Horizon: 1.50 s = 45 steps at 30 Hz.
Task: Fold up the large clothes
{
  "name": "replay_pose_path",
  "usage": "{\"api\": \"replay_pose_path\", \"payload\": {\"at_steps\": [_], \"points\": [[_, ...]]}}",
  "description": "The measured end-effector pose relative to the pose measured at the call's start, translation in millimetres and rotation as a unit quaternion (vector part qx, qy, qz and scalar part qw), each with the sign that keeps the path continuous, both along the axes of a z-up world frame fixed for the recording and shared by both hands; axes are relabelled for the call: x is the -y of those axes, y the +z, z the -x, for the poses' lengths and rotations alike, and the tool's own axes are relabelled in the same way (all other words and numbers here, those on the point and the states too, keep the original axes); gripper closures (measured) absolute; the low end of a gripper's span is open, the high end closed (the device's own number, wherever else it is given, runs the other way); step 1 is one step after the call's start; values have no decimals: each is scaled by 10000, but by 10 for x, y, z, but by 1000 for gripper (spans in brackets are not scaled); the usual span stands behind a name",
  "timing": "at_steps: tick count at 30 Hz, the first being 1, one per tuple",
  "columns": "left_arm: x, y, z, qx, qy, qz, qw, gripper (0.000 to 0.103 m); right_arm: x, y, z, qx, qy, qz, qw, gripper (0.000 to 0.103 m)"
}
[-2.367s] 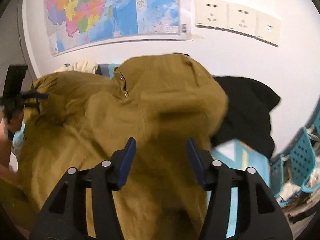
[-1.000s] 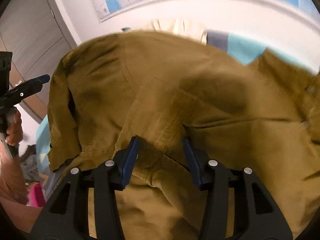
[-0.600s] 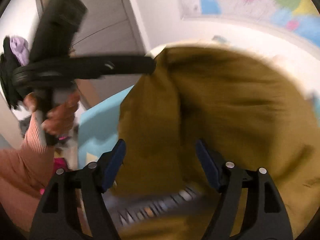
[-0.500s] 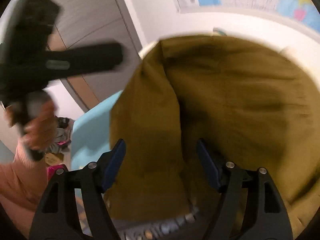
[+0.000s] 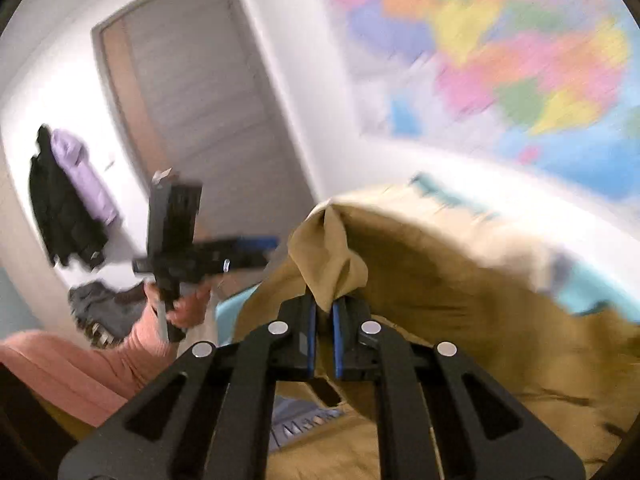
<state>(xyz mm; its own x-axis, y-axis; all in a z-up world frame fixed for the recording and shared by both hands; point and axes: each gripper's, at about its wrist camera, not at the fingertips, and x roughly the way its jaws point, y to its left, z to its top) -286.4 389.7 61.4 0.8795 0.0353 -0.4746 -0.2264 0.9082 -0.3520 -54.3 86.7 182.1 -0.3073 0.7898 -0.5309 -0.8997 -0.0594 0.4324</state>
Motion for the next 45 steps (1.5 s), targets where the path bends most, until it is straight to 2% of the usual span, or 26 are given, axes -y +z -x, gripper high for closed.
{"api": "replay_pose_path", "payload": {"at_steps": [3,7,9,11,13,14,15,17,20,21,23,25,26,30,33,34,36,37,38,39,40,41,43,45], "points": [[213,-19,-228,-156,-292,-117,9994,17,359,235,-429,376,-570,155,9975,97],[645,-170,-698,-580,-852,-351,9941,17,907,239,-744,737,-1229,807,9864,97],[848,-246,-917,-739,-1059,-478,9905,17,1173,71,-942,804,-1524,1243,9772,97],[1051,-329,-1153,-934,-1117,-715,9868,17,1382,-165,-1057,1002,-1738,1798,9630,97],[1185,-394,-1324,-1052,-1239,-740,9839,17,1575,-545,-1229,930,-2008,2381,9457,96],[1274,-436,-1438,-1150,-1261,-800,9821,17,1683,-698,-1286,927,-2078,2531,9403,96],[1344,-468,-1517,-1224,-1268,-889,9803,17,1750,-892,-1328,730,-2206,2665,9354,96],[1486,-539,-1679,-1373,-1299,-1044,9764,17,1856,-1243,-1444,411,-2422,2853,9264,96],[1652,-663,-1854,-1664,-1228,-1313,9695,17,1947,-1529,-1568,86,-2685,2702,9246,91],[1705,-710,-1917,-1786,-1195,-1413,9664,17,1965,-1523,-1551,34,-2710,2613,9264,89],[1769,-797,-1992,-1969,-1154,-1538,9614,17,1990,-1523,-1600,-33,-2707,2406,9321,73],[1820,-878,-2026,-2111,-1172,-1593,9572,17,2098,-1425,-1565,143,-2823,2179,9341,21],[1835,-928,-2045,-2196,-1189,-1596,9551,17,2135,-1368,-1536,288,-2862,2102,9344,20],[1885,-1023,-2139,-2396,-1211,-1683,9485,17,2437,-1241,-1395,475,-2791,1940,9393,21],[1893,-1108,-2233,-2551,-1170,-1659,9454,17,2668,-1245,-1287,666,-2716,2033,9383,20],[1885,-1119,-2252,-2566,-1141,-1636,9457,18,2683,-1294,-1252,691,-2702,2080,9375,20],[1862,-1144,-2287,-2536,-1034,-1658,9474,28,2716,-1421,-1238,649,-2733,2234,9334,22],[1853,-1145,-2292,-2531,-969,-1672,9480,37,2722,-1488,-1250,596,-2783,2295,9308,32],[1827,-1136,-2287,-2499,-850,-1658,9502,52,2715,-1538,-1268,453,-2758,2286,9325,44],[1795,-1113,-2269,-2450,-689,-1648,9529,61,2692,-1550,-1290,341,-2736,2233,9349,72],[1746,-1078,-2247,-2409,-515,-1601,9559,74,2675,-1517,-1312,213,-2711,2135,9383,93],[1712,-1052,-2228,-2384,-452,-1511,9583,83,2666,-1437,-1325,201,-2707,1973,9420,95],[1612,-988,-2148,-2250,-346,-1200,9663,87,2692,-1236,-1388,108,-2741,1600,9482,96],[1581,-937,-2077,-2150,-153,-1280,9681,90,2737,-1081,-1489,110,-2941,1431,9449,96]]}}
